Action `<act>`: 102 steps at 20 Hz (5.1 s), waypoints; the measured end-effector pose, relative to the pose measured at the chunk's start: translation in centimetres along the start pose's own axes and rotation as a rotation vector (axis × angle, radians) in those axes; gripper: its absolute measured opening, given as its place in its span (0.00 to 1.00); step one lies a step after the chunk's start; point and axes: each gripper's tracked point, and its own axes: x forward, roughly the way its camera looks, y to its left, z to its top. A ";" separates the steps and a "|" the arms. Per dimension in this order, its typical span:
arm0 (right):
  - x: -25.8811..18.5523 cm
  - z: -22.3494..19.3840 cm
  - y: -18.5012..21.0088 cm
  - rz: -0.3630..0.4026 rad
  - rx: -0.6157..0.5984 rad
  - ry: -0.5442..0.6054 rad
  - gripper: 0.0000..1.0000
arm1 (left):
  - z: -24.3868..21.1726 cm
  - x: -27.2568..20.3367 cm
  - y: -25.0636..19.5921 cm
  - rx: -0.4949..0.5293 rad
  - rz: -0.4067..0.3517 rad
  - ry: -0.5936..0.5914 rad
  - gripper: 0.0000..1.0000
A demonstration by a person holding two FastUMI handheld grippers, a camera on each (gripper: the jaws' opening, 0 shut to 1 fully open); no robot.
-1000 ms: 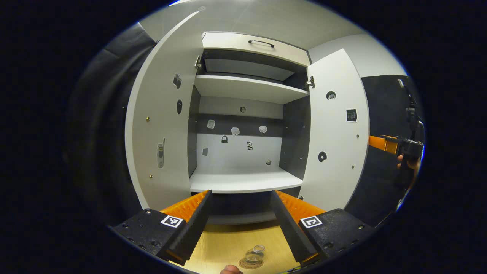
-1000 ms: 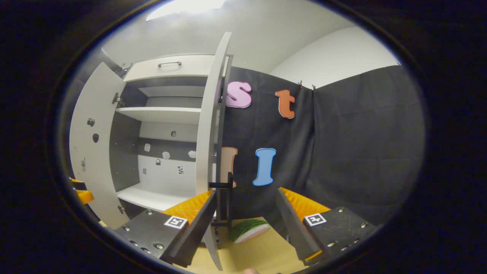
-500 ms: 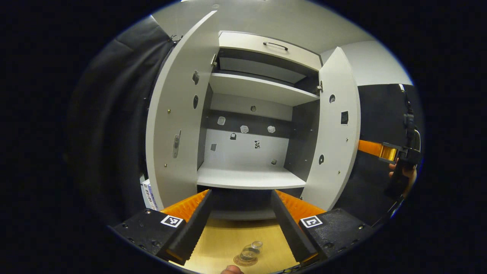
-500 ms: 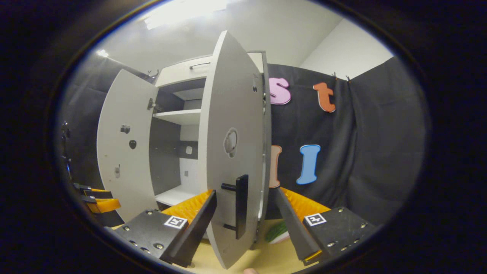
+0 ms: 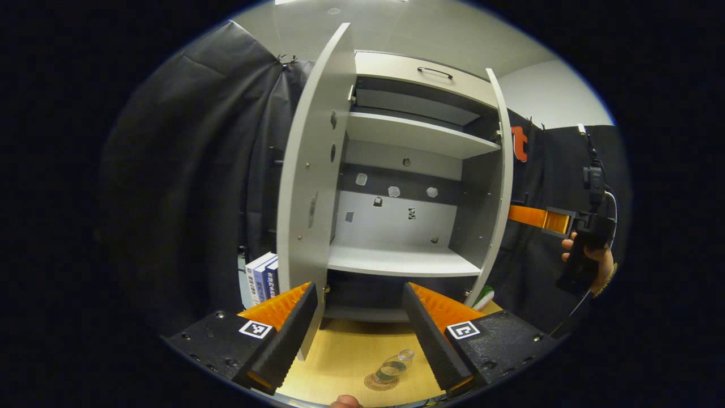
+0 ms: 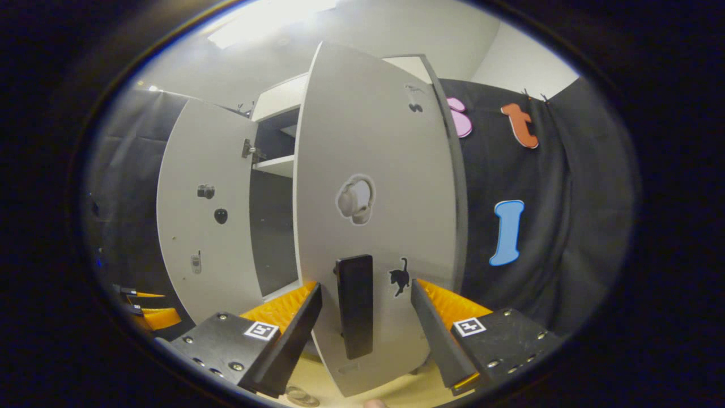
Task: Grasp the bottle in the cabinet with the left hand and place it on the coaster, then close the right door with the right hand and the left door with the left hand.
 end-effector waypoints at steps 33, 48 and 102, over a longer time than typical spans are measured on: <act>12.2 -2.4 4.0 -0.098 0.051 0.027 0.93 | -0.3 3.0 14.8 -0.076 0.281 -0.008 0.93; 5.7 0.7 3.2 -0.147 -0.034 -0.125 0.96 | -0.5 4.7 14.7 -0.080 0.212 0.006 0.96; -2.0 -2.3 -8.2 -0.401 -0.027 -0.035 0.93 | 4.3 17.8 -8.5 0.034 -0.319 -0.052 1.00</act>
